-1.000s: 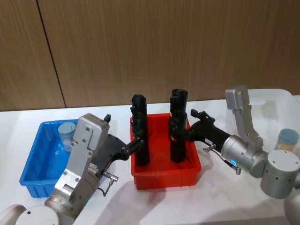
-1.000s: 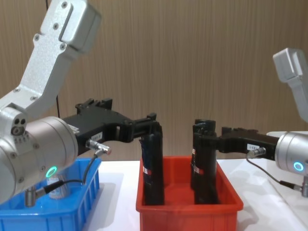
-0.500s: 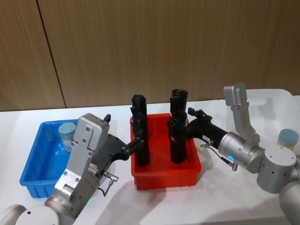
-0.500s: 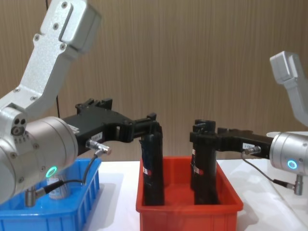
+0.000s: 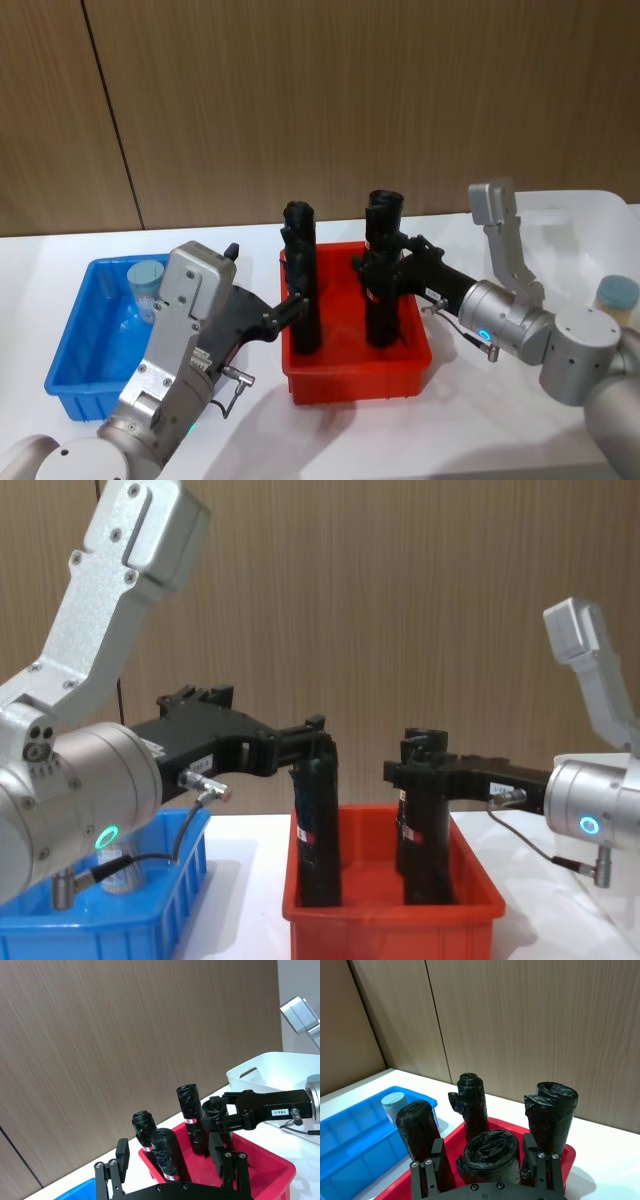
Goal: Pick the cotton swabs from the blue box and place them into the white box.
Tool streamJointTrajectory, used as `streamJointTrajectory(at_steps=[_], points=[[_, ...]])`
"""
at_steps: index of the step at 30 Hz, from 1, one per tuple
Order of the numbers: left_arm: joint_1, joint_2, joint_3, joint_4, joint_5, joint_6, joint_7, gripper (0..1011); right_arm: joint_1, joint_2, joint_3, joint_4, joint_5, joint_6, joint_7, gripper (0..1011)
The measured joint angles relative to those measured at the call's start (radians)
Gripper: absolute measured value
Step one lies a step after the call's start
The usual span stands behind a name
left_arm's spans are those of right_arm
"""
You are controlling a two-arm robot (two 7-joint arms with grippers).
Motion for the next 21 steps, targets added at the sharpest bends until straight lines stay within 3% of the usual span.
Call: streamJointTrajectory(at_steps=[5, 16, 21], points=[[0.0, 0.0, 0.0, 0.0, 0.0, 0.0, 0.0, 1003, 0.02, -0.007, -0.003, 0.041, -0.002, -0.016, 0.004, 915], [0.0, 0.0, 0.0, 0.0, 0.0, 0.0, 0.0, 1003, 0.05, -0.019, -0.007, 0.104, 0.0, -0.05, 0.01, 576], [0.0, 0.0, 0.0, 0.0, 0.0, 0.0, 0.0, 1003, 0.047, -0.018, -0.007, 0.09, 0.002, -0.055, 0.01, 524]])
